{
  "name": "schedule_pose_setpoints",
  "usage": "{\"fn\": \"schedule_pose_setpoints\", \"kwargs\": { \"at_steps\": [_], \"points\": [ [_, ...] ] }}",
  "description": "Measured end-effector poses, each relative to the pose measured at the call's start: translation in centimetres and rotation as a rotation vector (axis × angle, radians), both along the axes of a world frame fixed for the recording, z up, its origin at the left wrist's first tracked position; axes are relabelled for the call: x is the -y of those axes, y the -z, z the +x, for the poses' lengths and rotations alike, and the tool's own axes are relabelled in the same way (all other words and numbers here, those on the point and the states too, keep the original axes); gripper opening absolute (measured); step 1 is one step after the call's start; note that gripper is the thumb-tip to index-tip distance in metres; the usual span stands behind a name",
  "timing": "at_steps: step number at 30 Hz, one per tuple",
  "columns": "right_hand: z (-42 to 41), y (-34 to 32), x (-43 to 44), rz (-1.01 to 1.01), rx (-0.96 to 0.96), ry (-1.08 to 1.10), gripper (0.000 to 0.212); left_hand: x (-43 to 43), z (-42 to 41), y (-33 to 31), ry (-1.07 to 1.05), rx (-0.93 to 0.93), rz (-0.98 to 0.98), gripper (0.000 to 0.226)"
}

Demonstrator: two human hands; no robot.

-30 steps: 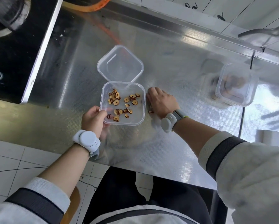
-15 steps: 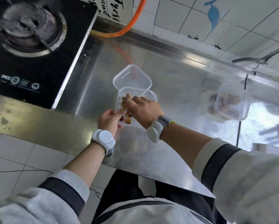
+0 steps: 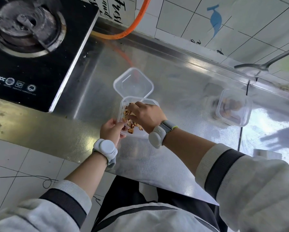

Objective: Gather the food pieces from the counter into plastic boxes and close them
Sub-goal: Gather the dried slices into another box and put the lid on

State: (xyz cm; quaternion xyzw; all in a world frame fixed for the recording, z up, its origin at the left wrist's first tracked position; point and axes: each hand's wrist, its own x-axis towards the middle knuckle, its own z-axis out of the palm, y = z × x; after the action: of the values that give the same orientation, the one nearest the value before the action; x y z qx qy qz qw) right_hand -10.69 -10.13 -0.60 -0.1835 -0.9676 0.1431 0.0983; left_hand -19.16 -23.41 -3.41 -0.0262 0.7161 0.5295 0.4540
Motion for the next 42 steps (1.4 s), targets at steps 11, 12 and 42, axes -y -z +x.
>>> {"fn": "schedule_pose_setpoints", "kwargs": {
  "at_steps": [11,12,42],
  "points": [
    [5.4,1.6,-2.4,-0.1,0.187,0.255,0.04,2.3,-1.4,1.4,-0.035,-0.085,-0.084,0.031],
    [6.0,2.3,-2.2,-0.115,0.225,0.25,0.043,2.4,-1.4,1.5,-0.036,-0.088,-0.087,0.033],
    [13.1,8.3,-1.1,0.023,0.341,0.383,0.064,0.3,0.7,1.1,0.013,-0.214,-0.079,0.019]
  ]
}}
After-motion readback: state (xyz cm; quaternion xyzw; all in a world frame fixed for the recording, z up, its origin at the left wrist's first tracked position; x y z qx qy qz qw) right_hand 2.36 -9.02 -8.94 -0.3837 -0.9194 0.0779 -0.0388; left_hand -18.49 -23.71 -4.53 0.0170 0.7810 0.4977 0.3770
